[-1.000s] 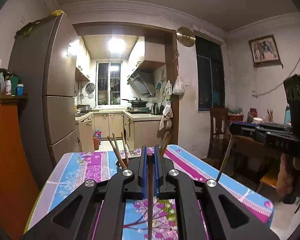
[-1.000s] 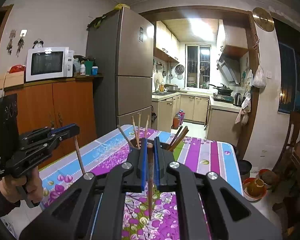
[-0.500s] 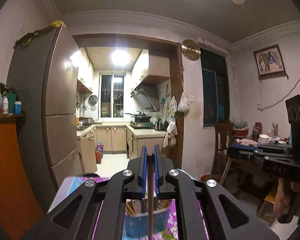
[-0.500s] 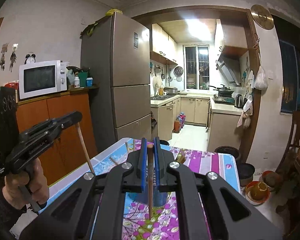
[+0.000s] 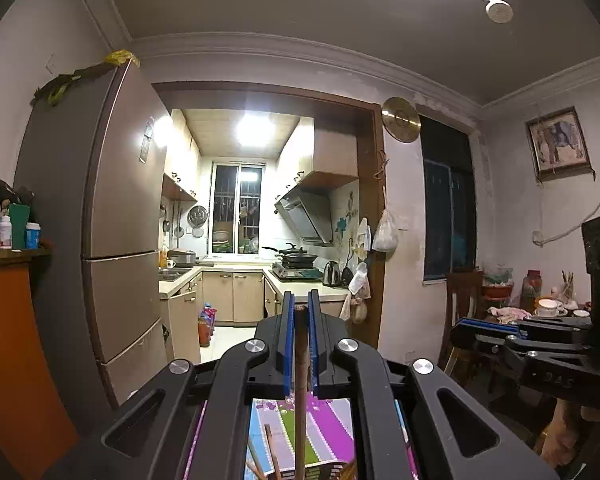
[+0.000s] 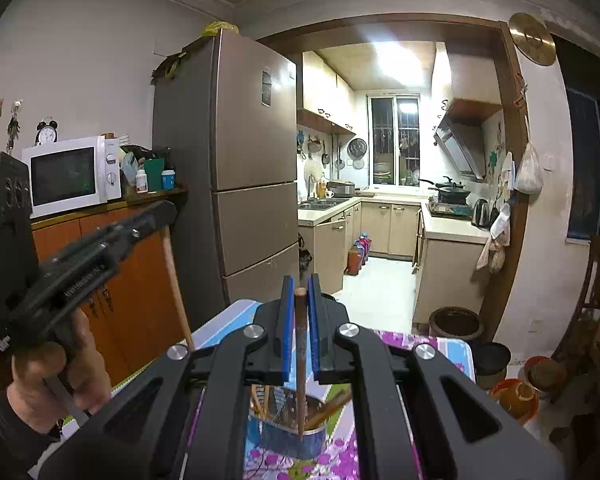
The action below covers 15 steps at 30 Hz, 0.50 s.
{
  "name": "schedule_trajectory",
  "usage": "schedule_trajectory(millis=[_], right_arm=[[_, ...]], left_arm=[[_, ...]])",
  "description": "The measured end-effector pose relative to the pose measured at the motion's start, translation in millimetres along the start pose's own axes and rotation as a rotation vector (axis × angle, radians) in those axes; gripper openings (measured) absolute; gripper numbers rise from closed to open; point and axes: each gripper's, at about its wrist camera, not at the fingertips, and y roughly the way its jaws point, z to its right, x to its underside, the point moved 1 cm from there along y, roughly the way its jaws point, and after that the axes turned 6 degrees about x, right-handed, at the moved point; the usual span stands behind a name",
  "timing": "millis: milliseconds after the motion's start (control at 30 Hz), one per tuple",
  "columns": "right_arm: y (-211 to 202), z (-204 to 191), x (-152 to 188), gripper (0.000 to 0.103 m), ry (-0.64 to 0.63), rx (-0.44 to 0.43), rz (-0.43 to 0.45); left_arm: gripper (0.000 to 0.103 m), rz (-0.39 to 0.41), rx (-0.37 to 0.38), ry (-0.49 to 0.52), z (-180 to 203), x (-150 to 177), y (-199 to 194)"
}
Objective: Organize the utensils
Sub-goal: 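Carry both chopsticks over the blue holder and lower them in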
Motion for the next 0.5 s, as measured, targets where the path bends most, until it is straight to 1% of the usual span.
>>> schedule_trajectory(millis=[67,200,500], right_arm=[[10,1,-7,0.005,0.001,-0.006,0.001],[30,1,-11,0.005,-0.001,-0.009,-0.010],[64,9,7,0.005,0.030,-0.029,-0.057]], left_arm=[[0.008,0.000,-0.005,-0.008,-5,0,11],[0.008,-0.010,-0.011,-0.024,-16,8,33],[0.008,-0.034,-0.027,-0.053,-37,34,63]])
